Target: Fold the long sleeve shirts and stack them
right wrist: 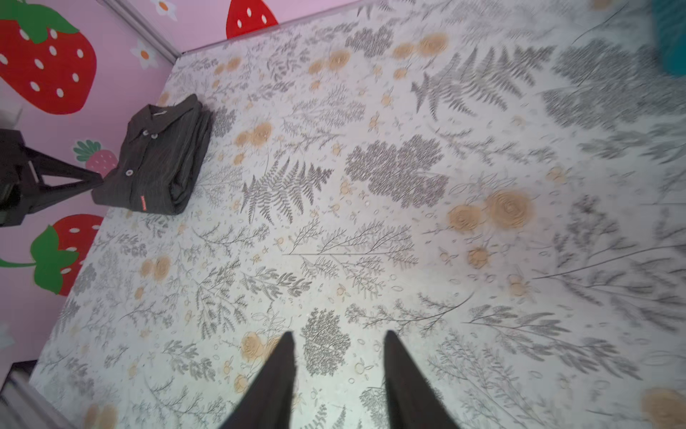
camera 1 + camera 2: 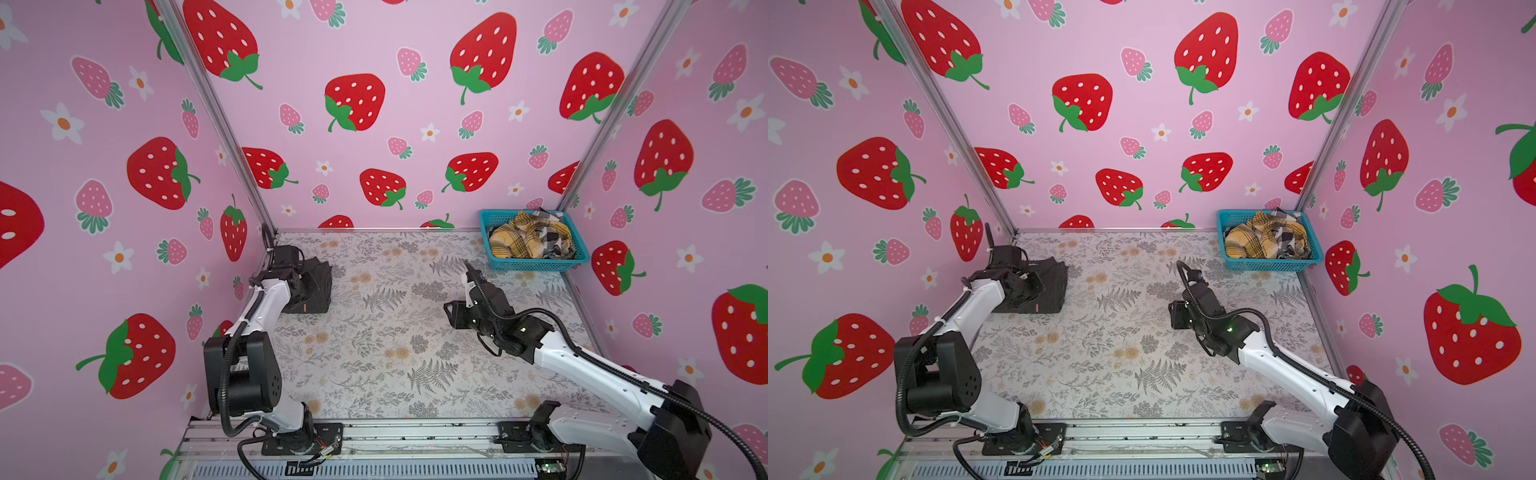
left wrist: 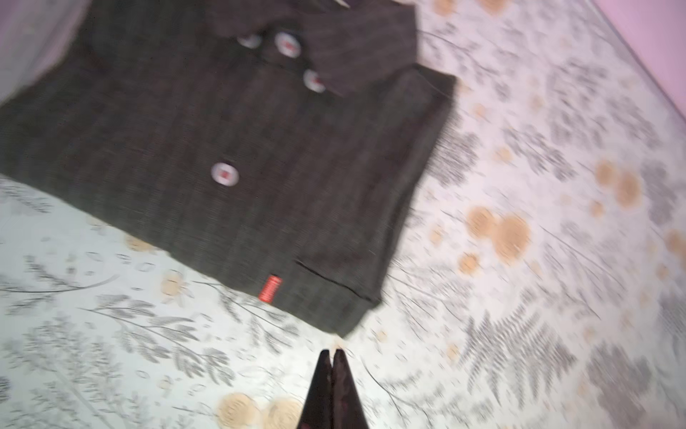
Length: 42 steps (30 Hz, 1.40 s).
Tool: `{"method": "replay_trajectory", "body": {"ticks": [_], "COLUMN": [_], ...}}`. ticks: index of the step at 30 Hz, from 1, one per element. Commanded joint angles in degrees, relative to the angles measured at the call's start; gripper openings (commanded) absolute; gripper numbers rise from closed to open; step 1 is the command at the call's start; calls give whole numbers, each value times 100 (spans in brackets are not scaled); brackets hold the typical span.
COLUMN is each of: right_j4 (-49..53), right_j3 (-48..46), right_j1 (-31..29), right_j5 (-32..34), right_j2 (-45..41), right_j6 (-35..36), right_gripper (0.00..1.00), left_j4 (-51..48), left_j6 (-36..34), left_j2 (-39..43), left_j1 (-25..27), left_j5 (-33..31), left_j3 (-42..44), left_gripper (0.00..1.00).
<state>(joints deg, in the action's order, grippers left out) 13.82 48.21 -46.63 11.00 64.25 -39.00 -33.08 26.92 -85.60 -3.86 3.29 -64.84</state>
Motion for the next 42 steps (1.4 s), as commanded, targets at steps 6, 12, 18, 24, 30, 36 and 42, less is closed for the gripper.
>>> {"method": "replay_trajectory", "body": {"ticks": [6, 12, 18, 24, 30, 36, 42], "right_j4": [173, -437, -766, -1841, -4007, -6085, -8110], "right_j3": [39, -1049, -1674, -2502, -3443, -3925, -3928], "right_j1": [83, 86, 392, 1622, 2495, 2894, 3211], "right_j5": [2724, 3858, 5091, 5296, 5003, 3655, 1795], "right_j2": [-1252, -1706, -1310, -785, -284, 20, 1139], "right_j6": [492, 1441, 1497, 1267, 1897, 2580, 3096], "right_gripper": [87, 100, 100, 100, 100, 100, 100], "left_j4": [377, 887, 1937, 3803, 5228, 6028, 6896], "left_j6": [-126, -424, -1039, -1630, -1765, -1907, -2713], "left_j2": [1988, 2510, 1846, 1404, 788, 411, -32], "left_j1": [460, 462, 449, 450, 222, 245, 245], "left_j5": [526, -289, -1103, -1618, -1138, -660, 224], "left_j3": [727, 1185, 2005, 2969, 3482, 3455, 3555], "left_gripper": [14, 39, 71, 79, 79, 79, 79]}}
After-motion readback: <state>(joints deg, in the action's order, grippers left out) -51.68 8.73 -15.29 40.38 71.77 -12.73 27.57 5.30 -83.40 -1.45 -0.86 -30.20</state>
